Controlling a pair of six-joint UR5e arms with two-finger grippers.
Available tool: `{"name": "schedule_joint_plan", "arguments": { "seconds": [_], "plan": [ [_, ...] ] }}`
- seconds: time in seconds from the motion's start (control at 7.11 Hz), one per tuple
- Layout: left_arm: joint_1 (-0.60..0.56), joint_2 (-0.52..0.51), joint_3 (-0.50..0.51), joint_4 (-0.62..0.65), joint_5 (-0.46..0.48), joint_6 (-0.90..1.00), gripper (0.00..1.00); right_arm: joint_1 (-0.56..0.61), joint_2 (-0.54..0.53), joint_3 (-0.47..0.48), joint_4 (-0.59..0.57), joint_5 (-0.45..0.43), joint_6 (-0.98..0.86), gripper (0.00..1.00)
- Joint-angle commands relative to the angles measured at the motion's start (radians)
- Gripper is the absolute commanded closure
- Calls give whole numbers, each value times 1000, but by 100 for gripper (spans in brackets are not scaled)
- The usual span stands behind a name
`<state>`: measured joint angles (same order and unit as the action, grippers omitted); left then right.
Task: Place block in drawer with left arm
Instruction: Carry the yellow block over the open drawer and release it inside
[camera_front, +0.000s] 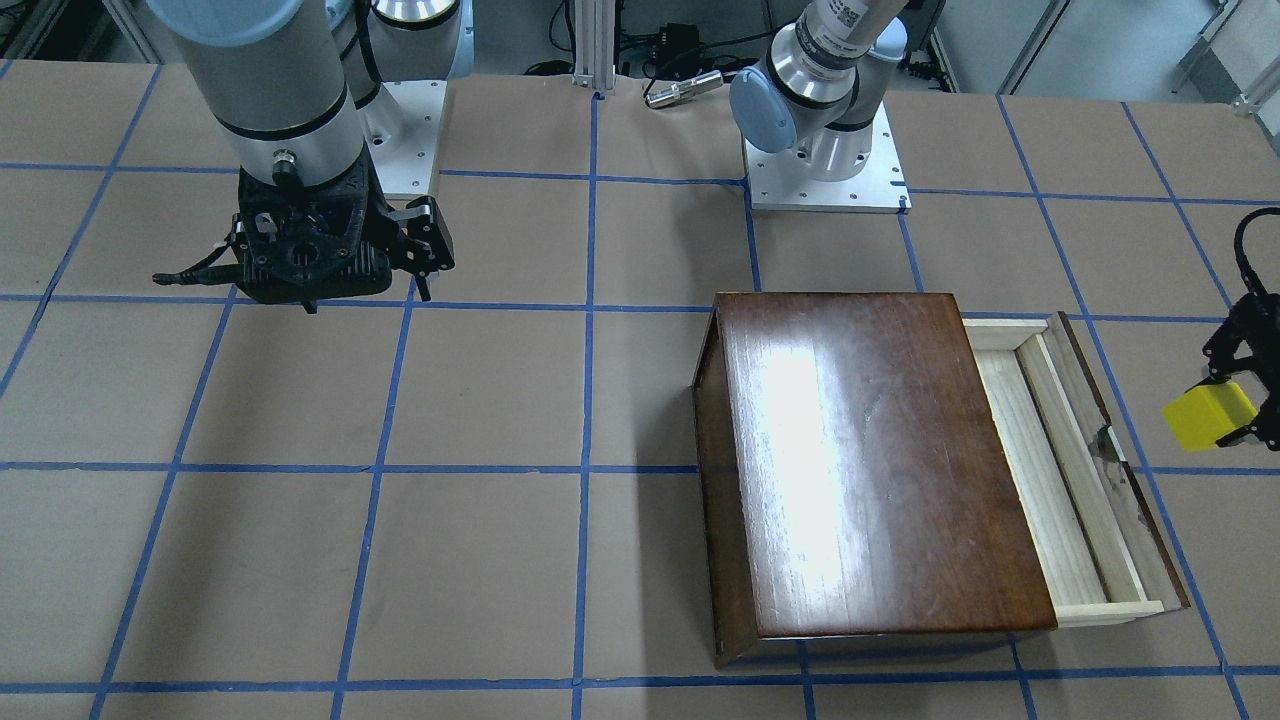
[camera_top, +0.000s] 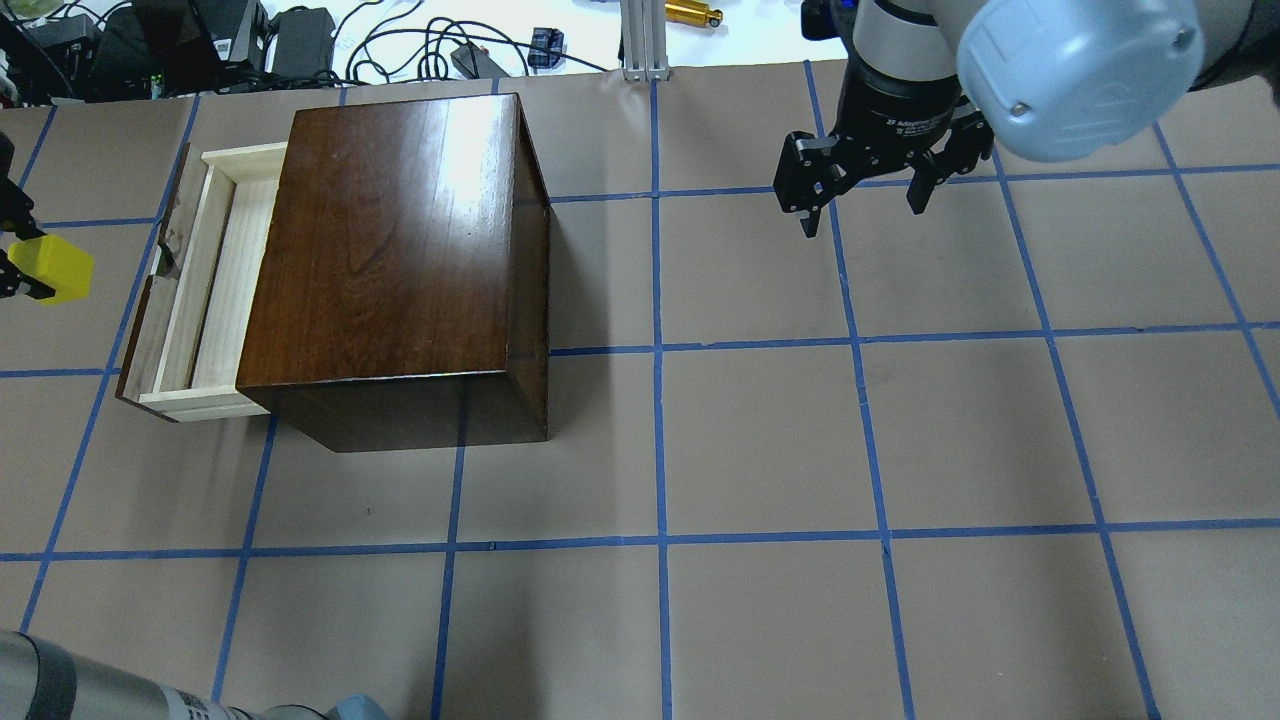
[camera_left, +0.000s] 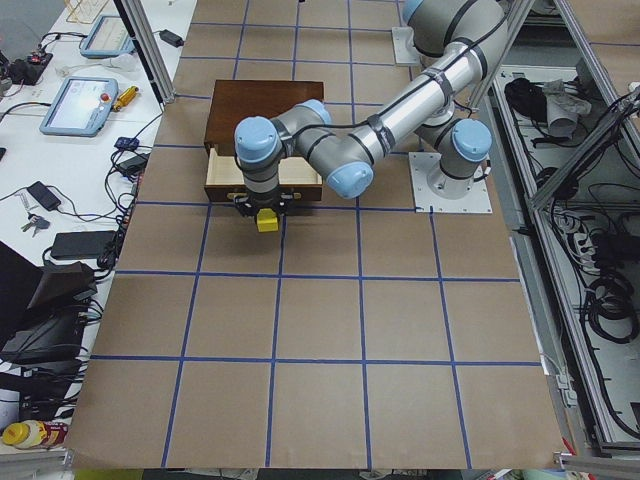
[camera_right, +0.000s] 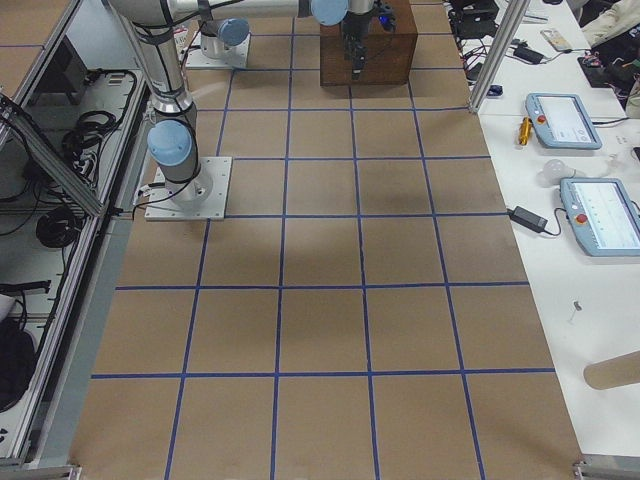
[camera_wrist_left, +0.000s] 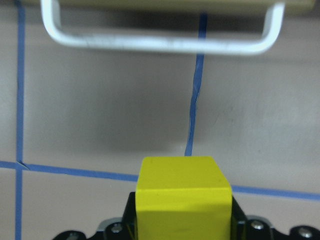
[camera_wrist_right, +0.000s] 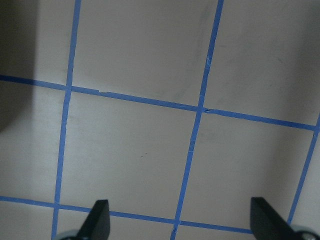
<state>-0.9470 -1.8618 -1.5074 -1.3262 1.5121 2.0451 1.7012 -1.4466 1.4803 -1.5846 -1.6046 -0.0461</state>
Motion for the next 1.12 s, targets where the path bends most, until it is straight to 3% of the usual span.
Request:
{"name": "schedule_joint_plan", "arguments": {
  "seconds": [0.0,0.28,0.7,0.84,0.98],
  "plan": [
    [-143,56,-8,-19,-4,-114,100,0,0,0,0,0,0,0],
    [-206,24,-37,-21,0,-152,100,0,0,0,0,2,0,0],
    [-211,13,-137,16,0,-178,100,0,0,0,0,0,0,0],
    [-213,9,-155,42,-1,-178,89,0,0,0,0,0,-1,0],
    [-211,4,-155,47,2,-186,15,0,0,0,0,0,-1,0]
  ]
}}
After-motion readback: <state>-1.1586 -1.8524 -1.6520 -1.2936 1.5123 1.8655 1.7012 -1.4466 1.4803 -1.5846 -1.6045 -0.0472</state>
